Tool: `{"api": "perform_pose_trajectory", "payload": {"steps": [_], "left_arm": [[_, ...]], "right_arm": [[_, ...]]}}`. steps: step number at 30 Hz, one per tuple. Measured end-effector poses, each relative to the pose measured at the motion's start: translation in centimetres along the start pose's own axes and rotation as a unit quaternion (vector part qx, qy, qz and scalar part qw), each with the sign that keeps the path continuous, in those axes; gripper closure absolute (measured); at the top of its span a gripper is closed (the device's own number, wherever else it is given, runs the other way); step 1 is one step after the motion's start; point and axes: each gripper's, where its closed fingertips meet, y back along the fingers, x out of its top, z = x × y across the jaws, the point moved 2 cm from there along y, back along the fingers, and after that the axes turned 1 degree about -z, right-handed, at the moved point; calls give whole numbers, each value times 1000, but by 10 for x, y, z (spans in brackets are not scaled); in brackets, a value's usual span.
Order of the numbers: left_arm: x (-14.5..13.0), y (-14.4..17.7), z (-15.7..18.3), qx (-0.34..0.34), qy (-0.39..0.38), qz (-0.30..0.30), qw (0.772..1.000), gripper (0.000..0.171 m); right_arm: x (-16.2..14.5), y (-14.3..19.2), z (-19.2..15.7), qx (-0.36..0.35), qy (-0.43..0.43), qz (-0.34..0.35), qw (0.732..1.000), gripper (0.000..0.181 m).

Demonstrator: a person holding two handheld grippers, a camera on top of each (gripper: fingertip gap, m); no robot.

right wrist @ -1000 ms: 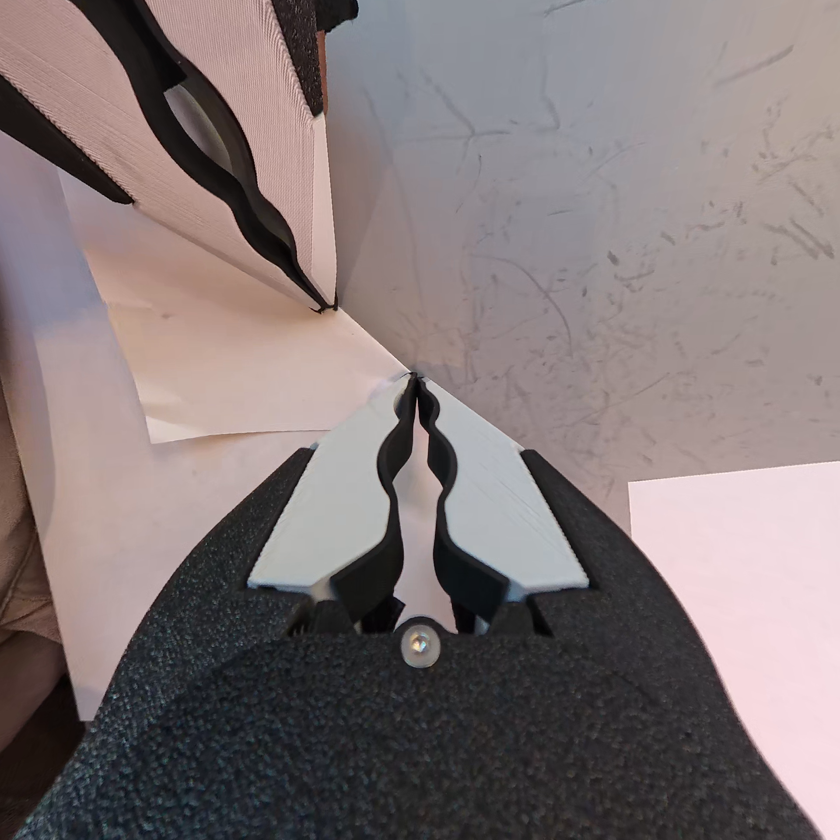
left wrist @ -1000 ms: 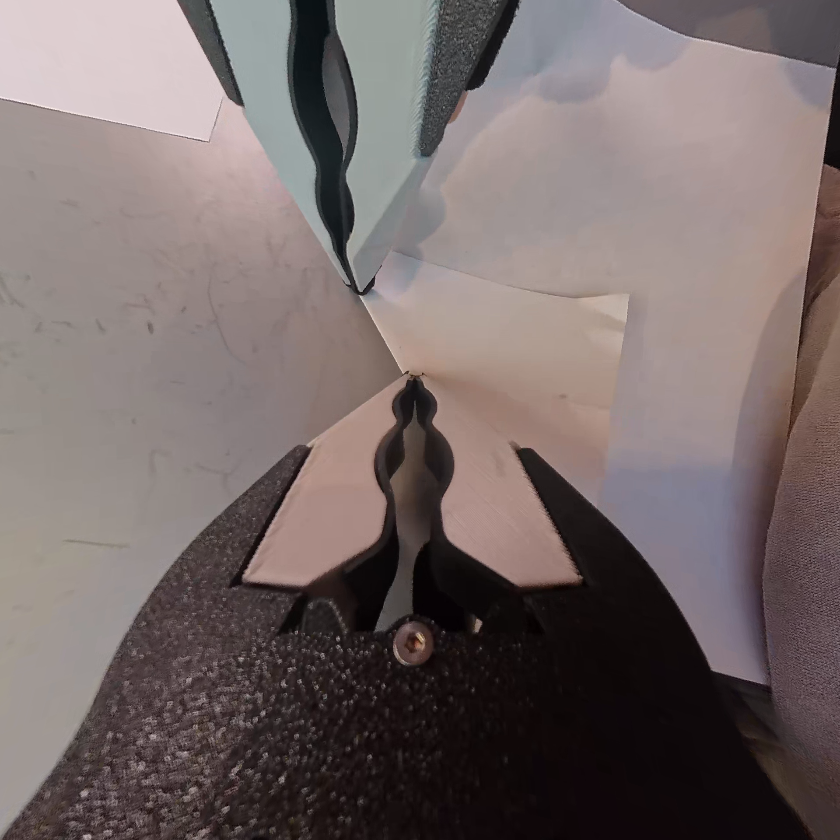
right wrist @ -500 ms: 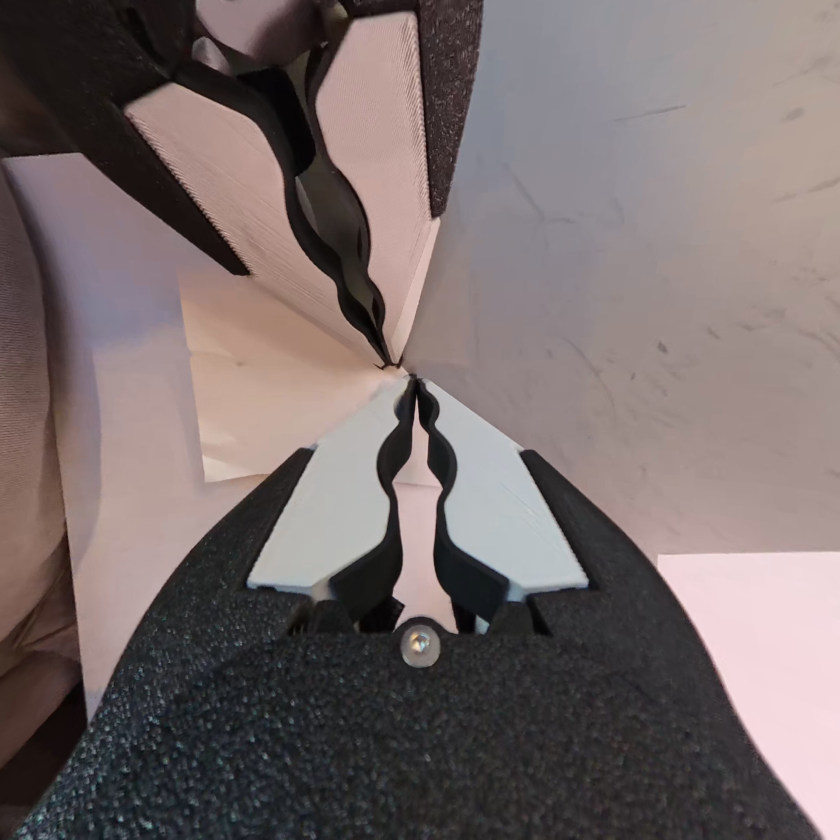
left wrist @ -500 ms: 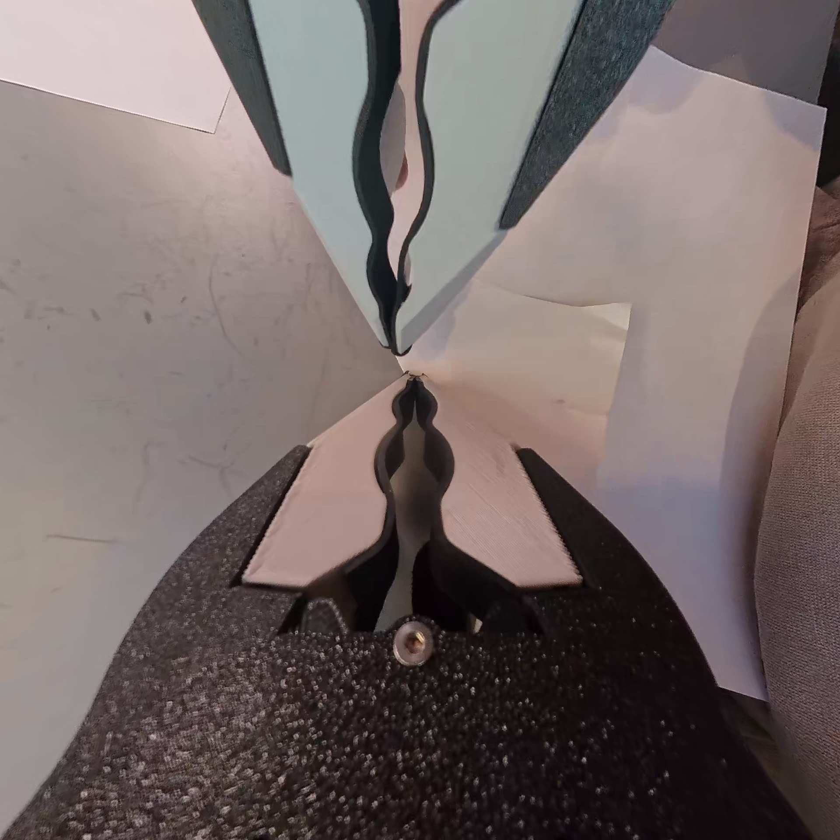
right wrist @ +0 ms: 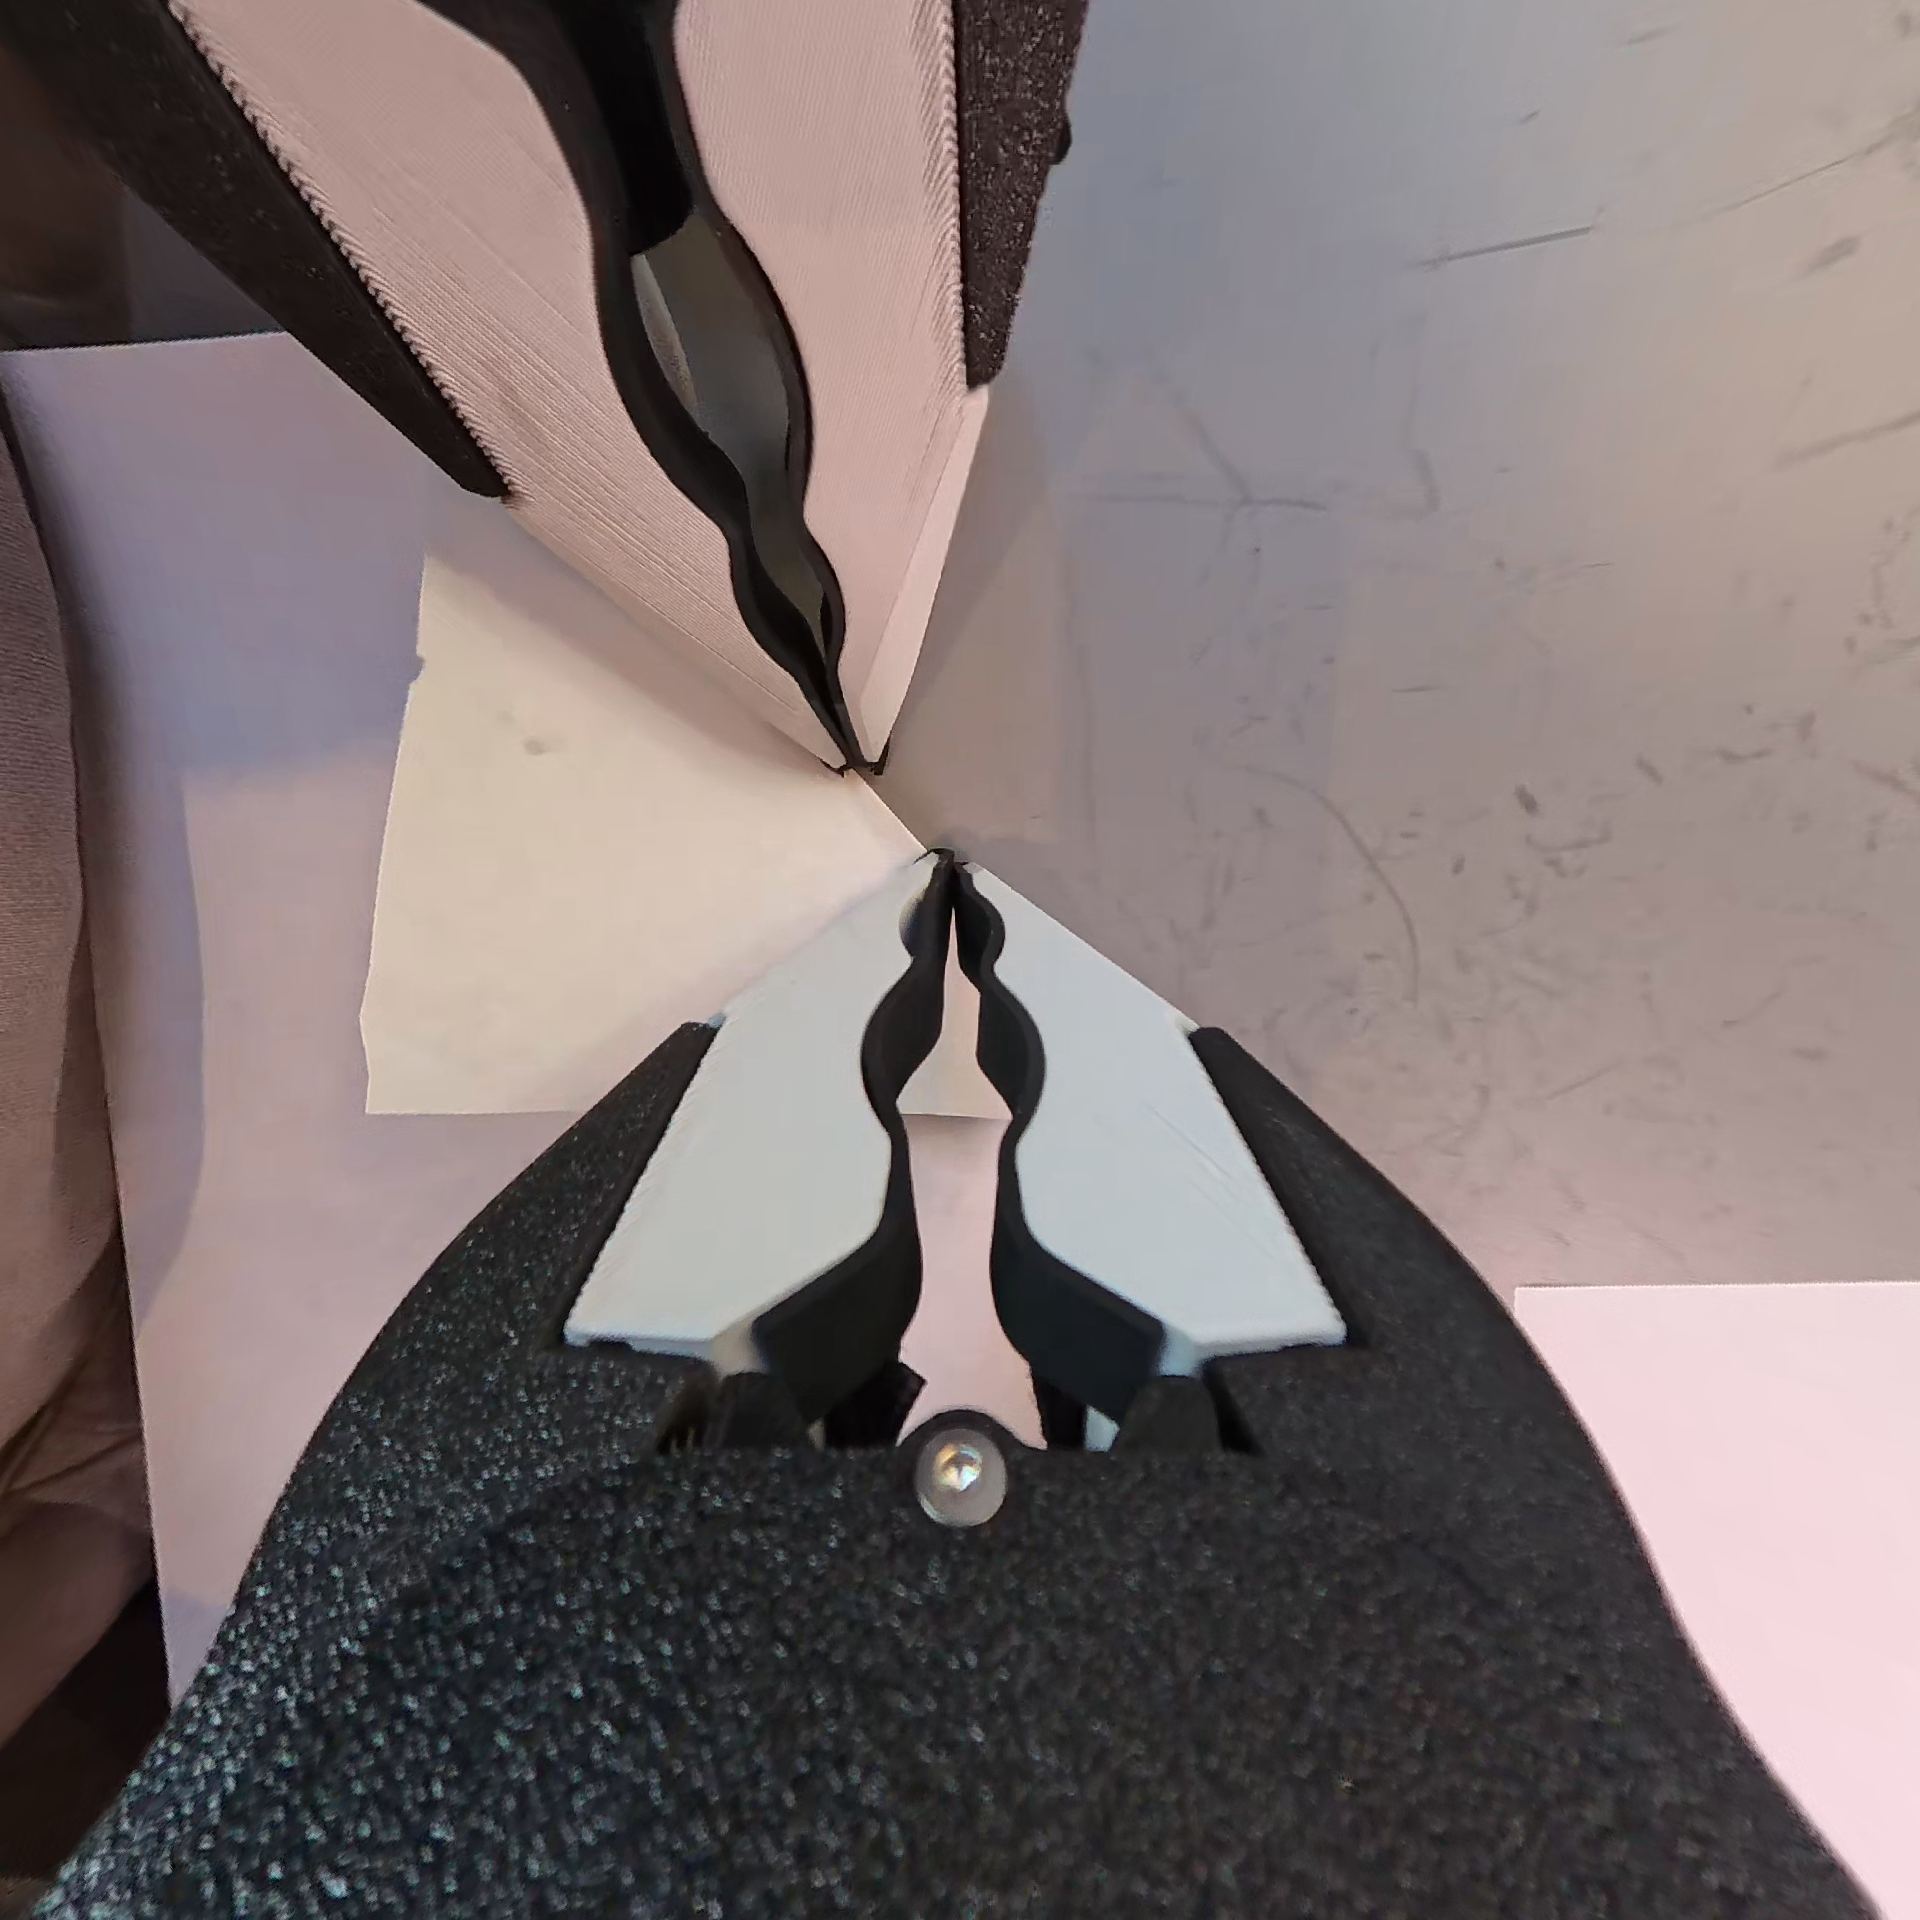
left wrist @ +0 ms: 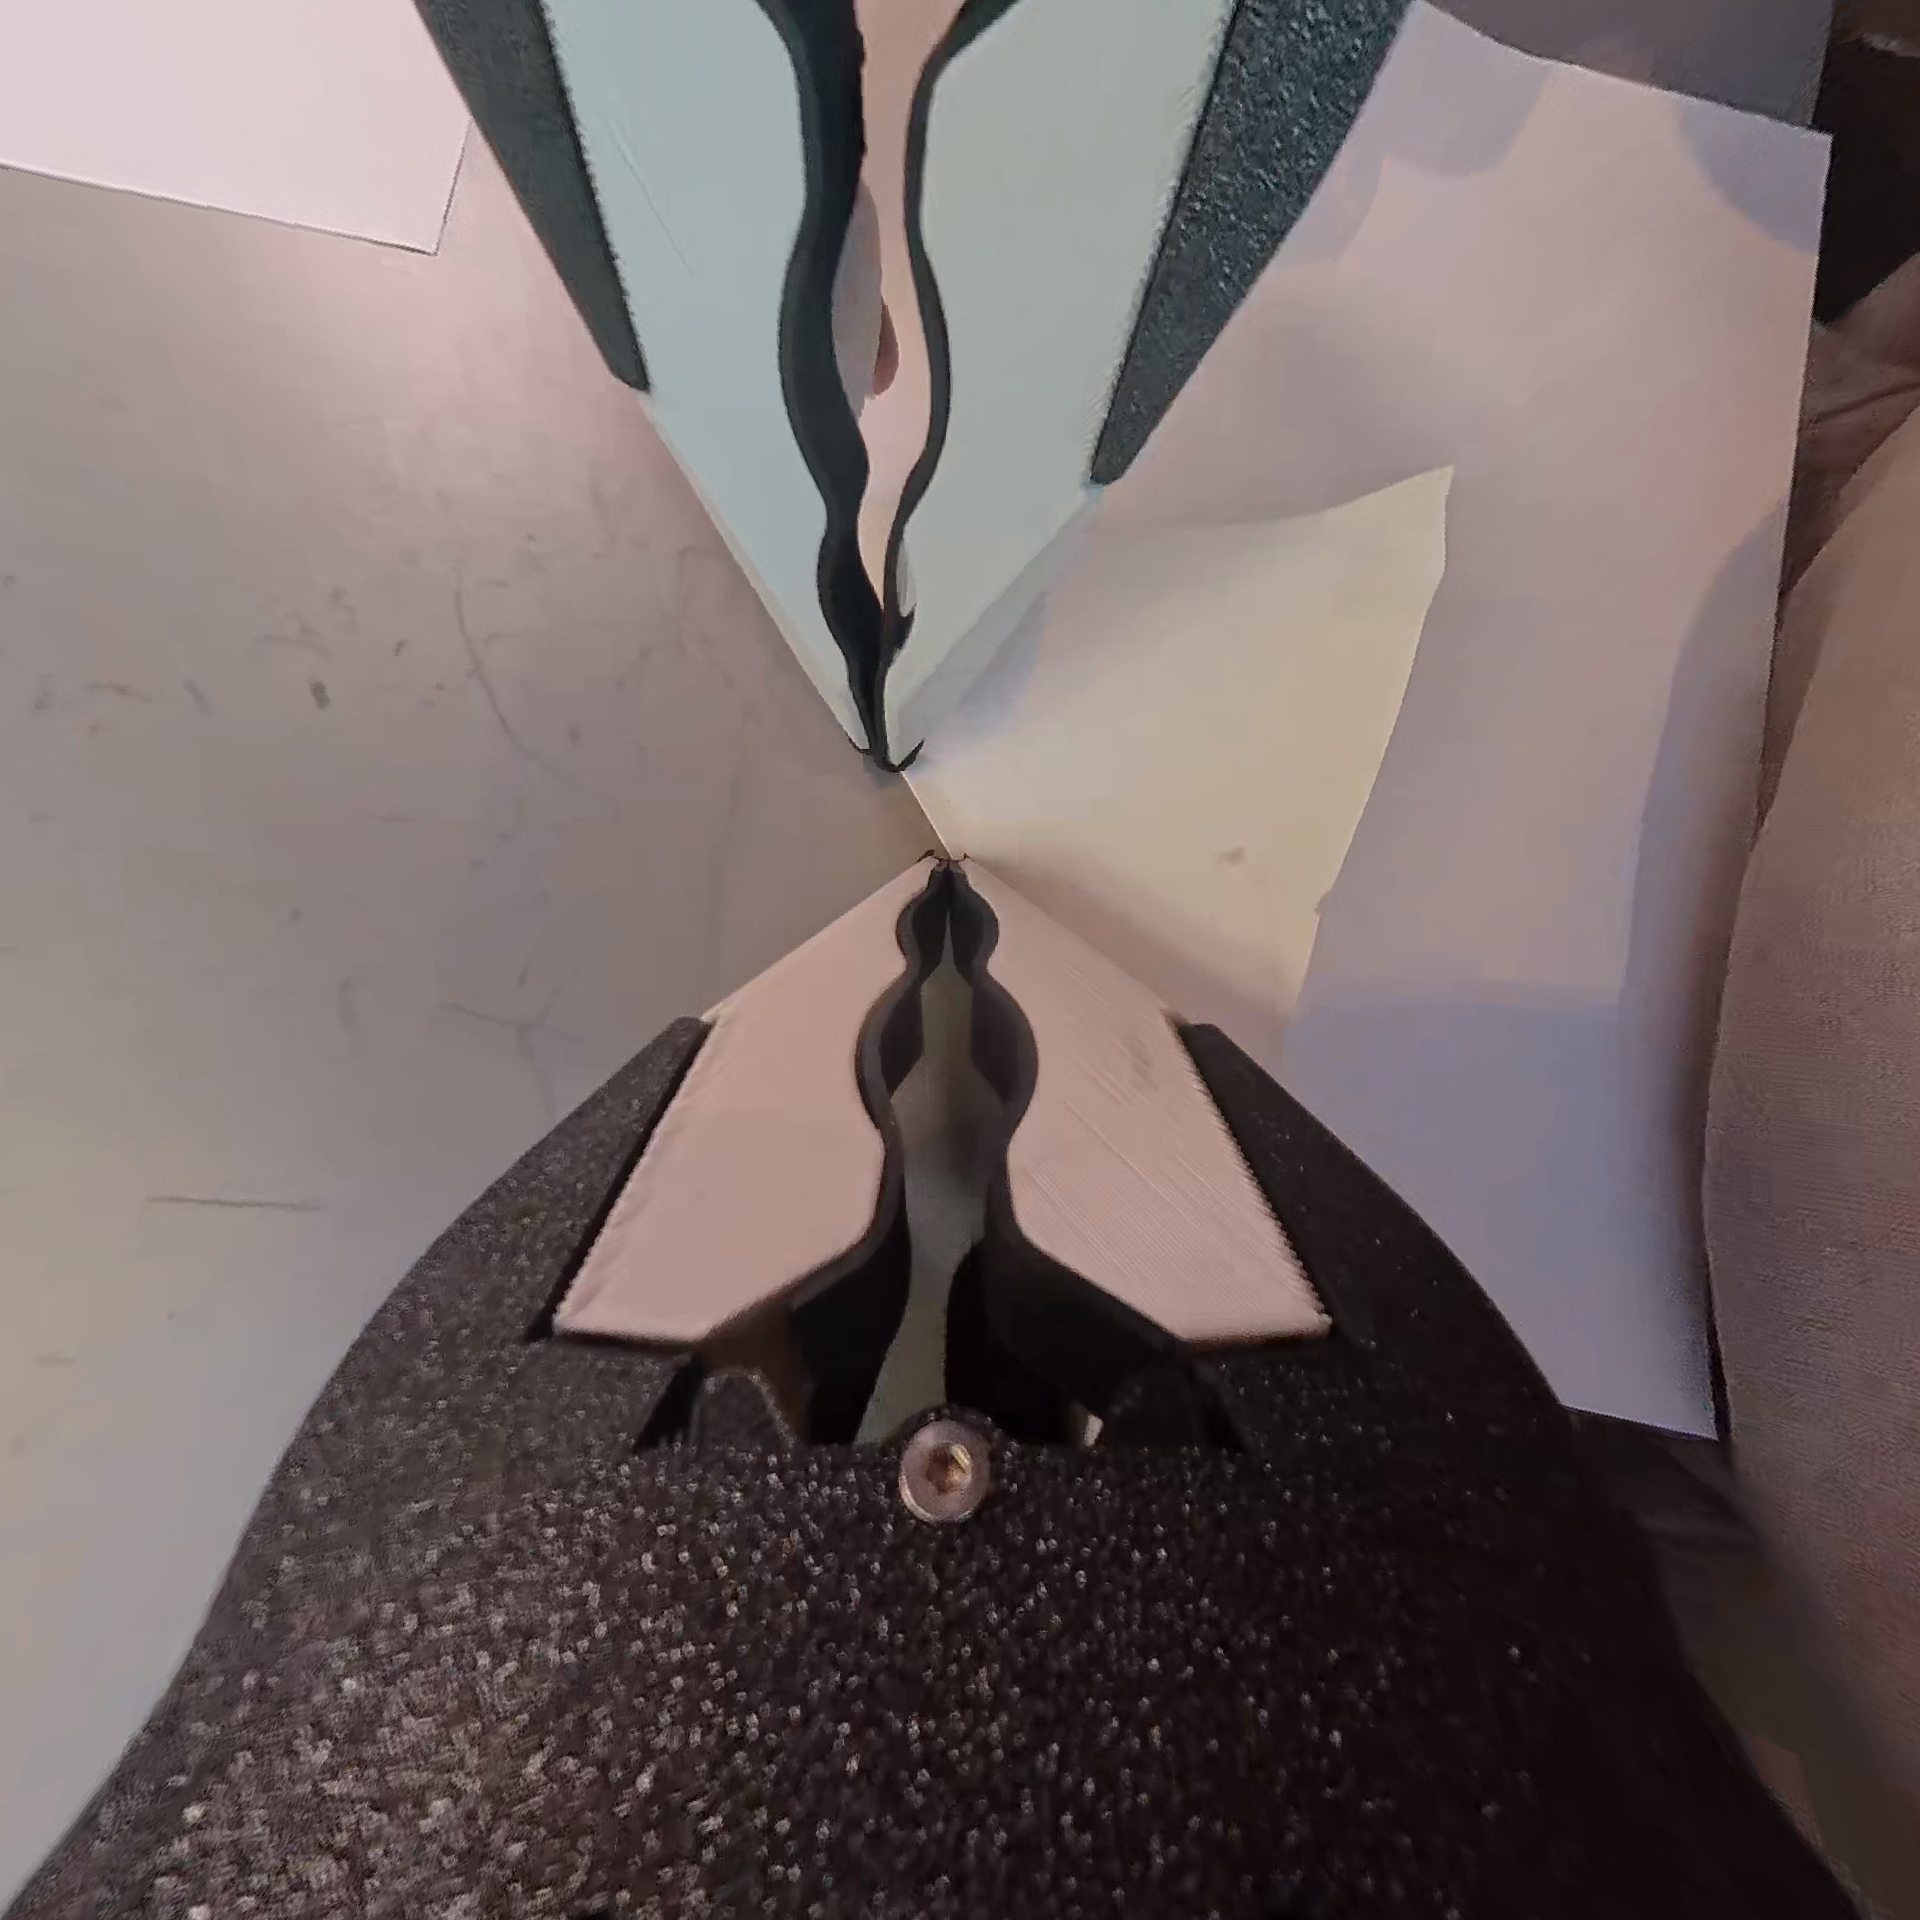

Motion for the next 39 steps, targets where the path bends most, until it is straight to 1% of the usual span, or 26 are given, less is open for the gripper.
{"api": "perform_pose_trajectory", "payload": {"steps": [3, 5, 10, 12, 17, 27, 39], "left_arm": [[-1, 1, 1, 23, -28, -2, 999, 171], [-2, 2, 3, 37, -65, -3, 997, 171], [-3, 1, 8, 83, -193, -1, 978, 171], [-4, 2, 8, 93, -220, 1, 971, 171], [-8, 4, 10, 75, -208, 5, 975, 171], [-15, 10, 17, 85, -224, -2, 971, 171], [-23, 16, 22, 82, -207, 5, 975, 171]], "right_arm": [[0, 0, 0, -2, 0, 3, 1000, 181], [0, 0, 0, -2, 1, 2, 1000, 181], [0, 0, 0, -6, 5, 1, 1000, 181], [0, 0, 0, -7, 7, 1, 1000, 181], [0, 0, 0, -10, 6, 9, 1000, 181], [0, 0, 0, -14, 14, 13, 1000, 181], [-1, 0, 0, -15, 13, 21, 1000, 181]]}}
